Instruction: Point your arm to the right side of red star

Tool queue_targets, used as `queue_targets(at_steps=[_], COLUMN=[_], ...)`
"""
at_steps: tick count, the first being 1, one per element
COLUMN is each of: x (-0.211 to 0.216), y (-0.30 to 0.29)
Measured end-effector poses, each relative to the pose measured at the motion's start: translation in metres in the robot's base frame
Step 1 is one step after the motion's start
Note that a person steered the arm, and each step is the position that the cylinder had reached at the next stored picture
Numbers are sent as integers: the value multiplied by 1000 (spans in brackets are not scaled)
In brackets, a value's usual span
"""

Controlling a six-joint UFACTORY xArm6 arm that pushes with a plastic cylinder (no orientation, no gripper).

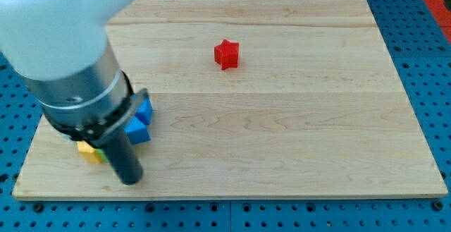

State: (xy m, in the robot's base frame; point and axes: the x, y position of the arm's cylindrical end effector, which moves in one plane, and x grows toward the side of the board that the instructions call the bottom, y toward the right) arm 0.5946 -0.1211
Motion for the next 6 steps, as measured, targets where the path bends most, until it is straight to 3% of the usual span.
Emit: queue_targets(at_steps=[1,3,5,6], x=[1,-83,-191,-234], y=[64,184,216,171])
